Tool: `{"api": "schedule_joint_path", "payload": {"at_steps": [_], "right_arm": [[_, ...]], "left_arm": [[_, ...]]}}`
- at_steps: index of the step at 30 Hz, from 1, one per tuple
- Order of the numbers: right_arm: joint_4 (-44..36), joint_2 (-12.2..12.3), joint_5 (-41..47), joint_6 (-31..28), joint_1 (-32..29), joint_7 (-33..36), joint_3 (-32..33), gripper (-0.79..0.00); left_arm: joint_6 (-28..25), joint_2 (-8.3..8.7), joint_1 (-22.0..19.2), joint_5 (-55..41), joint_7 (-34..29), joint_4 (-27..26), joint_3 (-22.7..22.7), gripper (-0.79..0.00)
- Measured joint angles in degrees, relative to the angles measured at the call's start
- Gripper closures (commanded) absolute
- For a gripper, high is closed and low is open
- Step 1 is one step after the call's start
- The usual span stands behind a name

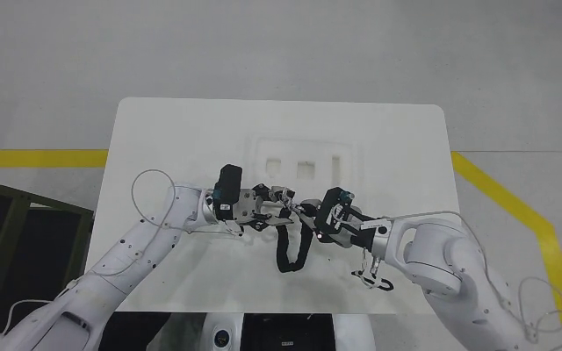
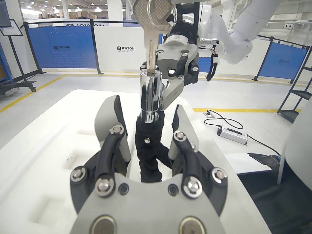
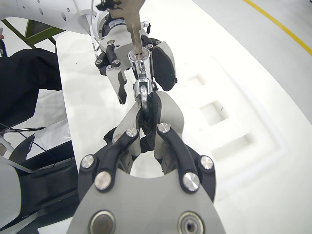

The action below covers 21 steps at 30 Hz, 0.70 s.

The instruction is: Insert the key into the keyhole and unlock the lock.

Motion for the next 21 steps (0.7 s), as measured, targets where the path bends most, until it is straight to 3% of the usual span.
{"api": "schedule_joint_path", "payload": {"at_steps": [10,16,21], "right_arm": [[0.6,0.0,0.2,0.1,0.3,0.0,-0.1,0.000],[0.9,-0.1,0.5,0.6,0.7,0.1,-0.4,0.000],[0.9,-0.1,0.7,0.9,1.0,0.3,-0.4,0.000]], "left_arm": [[0.0,0.52,-1.5,-2.4,0.0,0.0,2.6,-0.212],[0.0,1.01,-1.5,-3.1,0.0,-0.5,2.7,0.000],[0.0,1.31,-1.4,-3.5,0.0,-0.5,3.1,0.000]]}}
